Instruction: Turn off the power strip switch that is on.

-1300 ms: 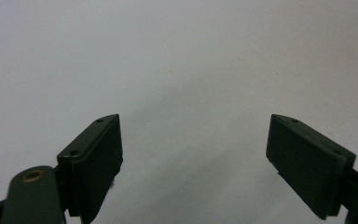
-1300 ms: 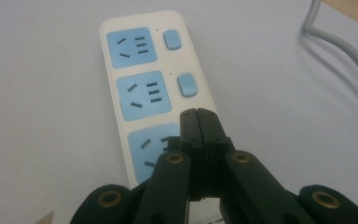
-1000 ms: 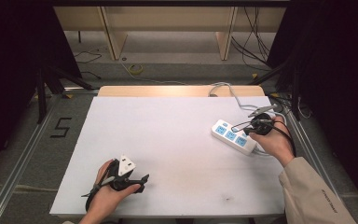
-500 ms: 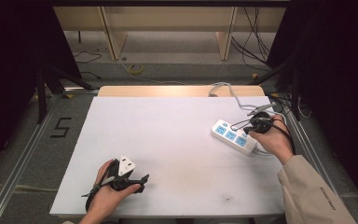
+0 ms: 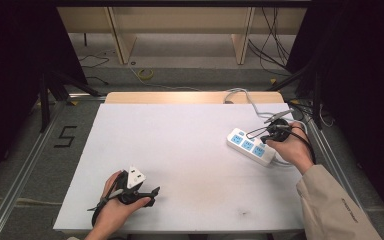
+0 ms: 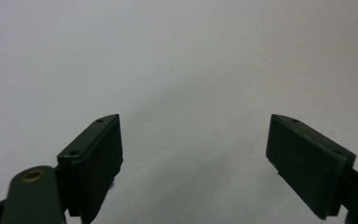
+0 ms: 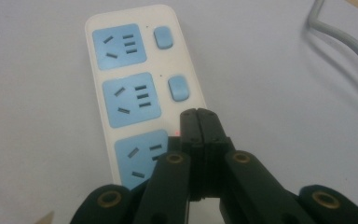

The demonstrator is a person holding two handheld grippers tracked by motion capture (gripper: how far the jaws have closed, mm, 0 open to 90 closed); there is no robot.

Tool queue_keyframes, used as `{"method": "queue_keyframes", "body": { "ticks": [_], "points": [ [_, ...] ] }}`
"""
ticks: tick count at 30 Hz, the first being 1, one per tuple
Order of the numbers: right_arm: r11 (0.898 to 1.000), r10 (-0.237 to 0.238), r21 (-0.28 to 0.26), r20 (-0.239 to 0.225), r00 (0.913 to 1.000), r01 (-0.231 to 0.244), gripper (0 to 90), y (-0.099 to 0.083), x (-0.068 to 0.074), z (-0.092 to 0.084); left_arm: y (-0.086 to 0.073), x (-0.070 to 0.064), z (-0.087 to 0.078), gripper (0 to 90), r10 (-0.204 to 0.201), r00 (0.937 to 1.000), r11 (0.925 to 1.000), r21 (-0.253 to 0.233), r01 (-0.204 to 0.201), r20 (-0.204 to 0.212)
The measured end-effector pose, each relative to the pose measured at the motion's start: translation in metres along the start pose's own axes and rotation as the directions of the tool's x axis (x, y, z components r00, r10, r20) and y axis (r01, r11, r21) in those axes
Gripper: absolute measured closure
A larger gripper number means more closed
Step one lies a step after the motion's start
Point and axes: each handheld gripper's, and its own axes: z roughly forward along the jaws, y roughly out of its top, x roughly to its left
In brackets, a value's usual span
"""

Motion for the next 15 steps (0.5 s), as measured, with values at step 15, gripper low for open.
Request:
{"method": "queue_keyframes", "body": {
  "ticks": [15],
  "points": [
    [1.0, 0.01, 0.026, -0.004, 0.9999, -0.01, 90.0, 0.0003, -0.0028, 0.0063, 0.0, 0.0, 0.0001, 18.4, 0.001, 1.0, 1.0, 0.001, -0.001, 0.001]
  ]
}}
